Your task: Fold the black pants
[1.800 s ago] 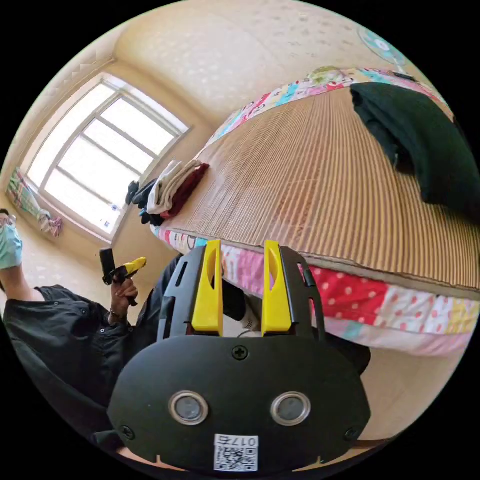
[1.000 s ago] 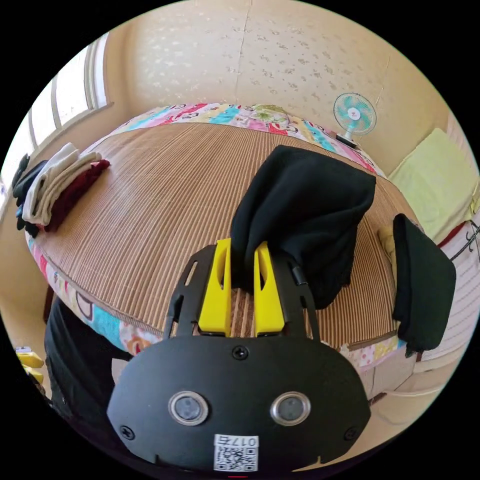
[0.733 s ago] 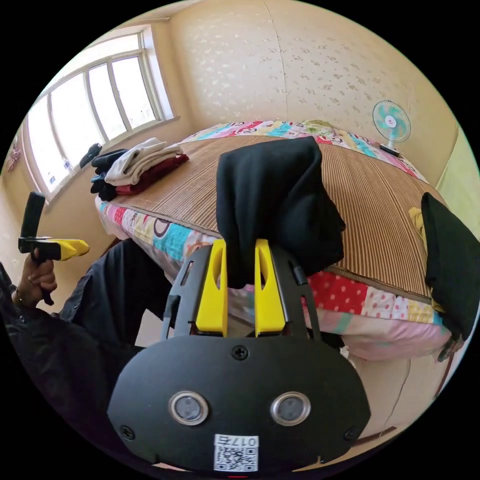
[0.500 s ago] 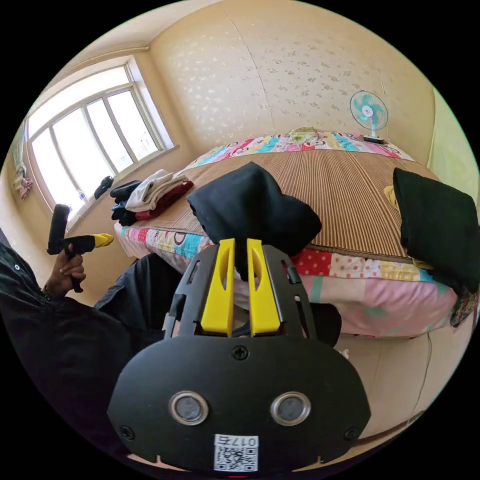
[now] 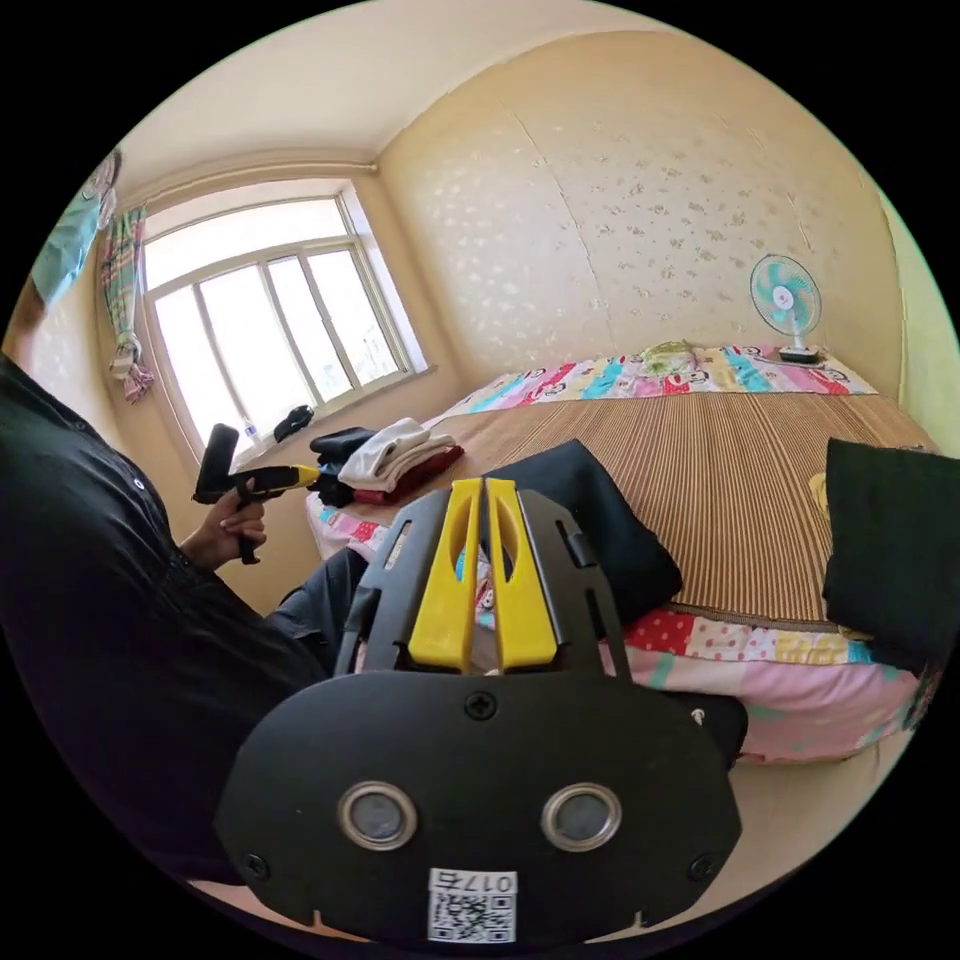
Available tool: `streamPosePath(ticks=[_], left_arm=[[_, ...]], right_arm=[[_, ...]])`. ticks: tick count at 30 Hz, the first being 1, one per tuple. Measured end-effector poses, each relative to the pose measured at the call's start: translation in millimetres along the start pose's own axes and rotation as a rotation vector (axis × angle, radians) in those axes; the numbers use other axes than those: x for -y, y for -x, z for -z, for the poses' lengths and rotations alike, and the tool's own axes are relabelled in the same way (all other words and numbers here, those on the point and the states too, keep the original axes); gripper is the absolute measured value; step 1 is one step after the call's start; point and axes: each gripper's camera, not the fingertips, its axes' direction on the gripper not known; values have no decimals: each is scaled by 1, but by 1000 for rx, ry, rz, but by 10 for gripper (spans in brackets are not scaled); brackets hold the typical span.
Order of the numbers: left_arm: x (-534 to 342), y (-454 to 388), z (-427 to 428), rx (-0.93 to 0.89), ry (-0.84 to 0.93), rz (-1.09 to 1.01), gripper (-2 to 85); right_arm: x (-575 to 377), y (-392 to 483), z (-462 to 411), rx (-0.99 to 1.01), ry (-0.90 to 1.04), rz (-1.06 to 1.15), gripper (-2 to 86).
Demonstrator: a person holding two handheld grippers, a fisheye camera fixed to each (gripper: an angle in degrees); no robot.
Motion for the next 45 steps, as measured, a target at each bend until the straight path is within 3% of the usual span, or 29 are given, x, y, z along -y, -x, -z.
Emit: streamPosePath(ticks=[2,5,12,16,18,20,22,25,27,31,35,37,42,45], left_arm=[[5,5,1,-15,-10,15,-10],[9,11,6,-19,-15,13,-10],[-14,37,34,24,-34,95,-9],[-23,57,38,10,-47,164,-6],[-22,68,33,-10,-29,194,4],[-19,77,30,6,-15,237,38],[-15,84,29,41,-27,266,69],[-1,101,18,-56,-27,266,82],[16,116,4,-155,1,271,90],[45,118,1,-156,3,198,105],[64,114,34,-128,-133,142,116],[68,122,48,-176,-206,158,123],[100,172,76,-520,-406,201,138],[124,196,80,-458,-328,221,162]], right_arm=[[29,19,-54,-68,209,71,61],[66,51,-120,-143,373,215,78],[140,84,-259,-104,548,406,119],[132,56,-364,-383,875,438,99],[139,34,-364,-323,843,275,76],[164,4,-318,-106,672,39,50],[176,-16,-271,-18,524,-39,42],[192,-50,-190,160,311,-152,36],[200,-61,-140,244,177,-173,33],[219,-60,-32,372,-124,-137,32],[230,-55,40,595,-352,-97,32],[235,-41,56,649,-346,-22,32],[222,2,69,671,-247,134,33],[204,10,61,670,-158,164,33]])
